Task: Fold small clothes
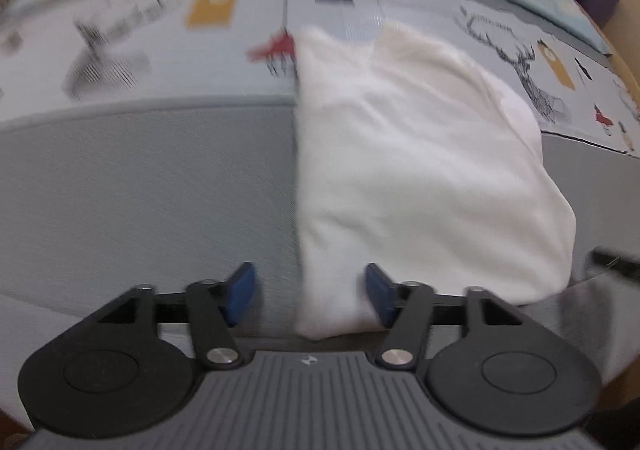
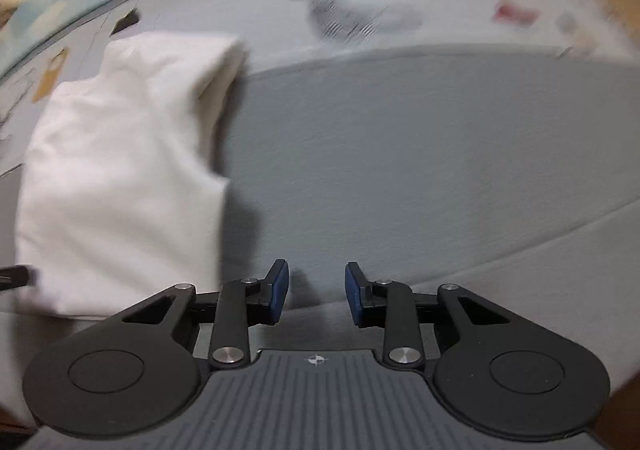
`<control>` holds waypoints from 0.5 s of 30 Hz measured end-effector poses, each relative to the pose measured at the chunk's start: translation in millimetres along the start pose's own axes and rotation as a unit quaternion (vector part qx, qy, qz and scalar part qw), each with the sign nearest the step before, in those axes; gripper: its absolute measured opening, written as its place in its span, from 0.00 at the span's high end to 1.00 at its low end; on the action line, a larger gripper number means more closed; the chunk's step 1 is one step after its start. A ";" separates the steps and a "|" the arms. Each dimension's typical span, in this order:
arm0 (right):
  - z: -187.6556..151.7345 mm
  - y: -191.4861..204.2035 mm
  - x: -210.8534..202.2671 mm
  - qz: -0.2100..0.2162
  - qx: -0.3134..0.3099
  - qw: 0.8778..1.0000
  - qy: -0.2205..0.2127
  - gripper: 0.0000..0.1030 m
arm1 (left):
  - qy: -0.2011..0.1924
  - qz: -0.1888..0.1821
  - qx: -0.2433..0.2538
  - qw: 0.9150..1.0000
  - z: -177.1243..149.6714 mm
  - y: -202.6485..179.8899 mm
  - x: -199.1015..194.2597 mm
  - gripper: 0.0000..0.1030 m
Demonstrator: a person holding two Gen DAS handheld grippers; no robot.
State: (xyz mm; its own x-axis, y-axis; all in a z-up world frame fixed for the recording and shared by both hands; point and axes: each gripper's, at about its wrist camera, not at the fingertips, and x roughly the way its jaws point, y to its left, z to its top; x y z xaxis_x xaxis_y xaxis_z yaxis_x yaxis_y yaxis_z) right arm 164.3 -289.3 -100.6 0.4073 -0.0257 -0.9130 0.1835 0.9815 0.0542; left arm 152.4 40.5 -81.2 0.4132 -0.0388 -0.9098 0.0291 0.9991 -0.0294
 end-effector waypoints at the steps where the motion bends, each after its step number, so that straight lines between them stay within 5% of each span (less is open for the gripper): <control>1: -1.1 -3.9 -13.5 0.000 0.006 1.000 -0.031 0.68 | -0.022 0.011 0.011 1.000 -2.0 -3.2 -14.4 0.18; 5: -10.3 -5.5 -75.1 0.024 -0.024 0.988 -0.149 0.59 | -0.117 0.016 0.034 0.992 -15.0 -8.8 -74.2 0.08; 7: -22.6 -2.3 -106.9 0.040 -0.038 0.979 -0.194 0.31 | -0.160 0.016 0.035 0.986 -34.3 -8.2 -98.6 0.02; 8: -33.3 -0.6 -122.2 0.053 -0.046 0.974 -0.214 0.27 | -0.188 0.015 0.035 0.981 -46.3 -12.0 -109.0 0.02; 12: -75.7 0.5 -155.1 0.075 -0.061 0.962 -0.254 0.18 | -0.231 -0.011 0.027 0.972 -82.4 -36.2 -131.0 0.02; 15: -96.0 -0.9 -157.4 0.097 -0.032 0.965 -0.242 0.18 | -0.244 -0.024 0.019 0.969 -100.1 -54.3 -130.9 0.02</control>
State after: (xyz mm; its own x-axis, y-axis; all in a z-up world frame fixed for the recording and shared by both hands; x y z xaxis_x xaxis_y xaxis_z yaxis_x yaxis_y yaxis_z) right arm 14.1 -267.9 4.3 0.8008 0.0898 -0.5922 0.0123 0.9860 0.1661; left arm 5.6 -7.2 -2.0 0.7915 -0.0971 -0.6034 0.0885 0.9951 -0.0440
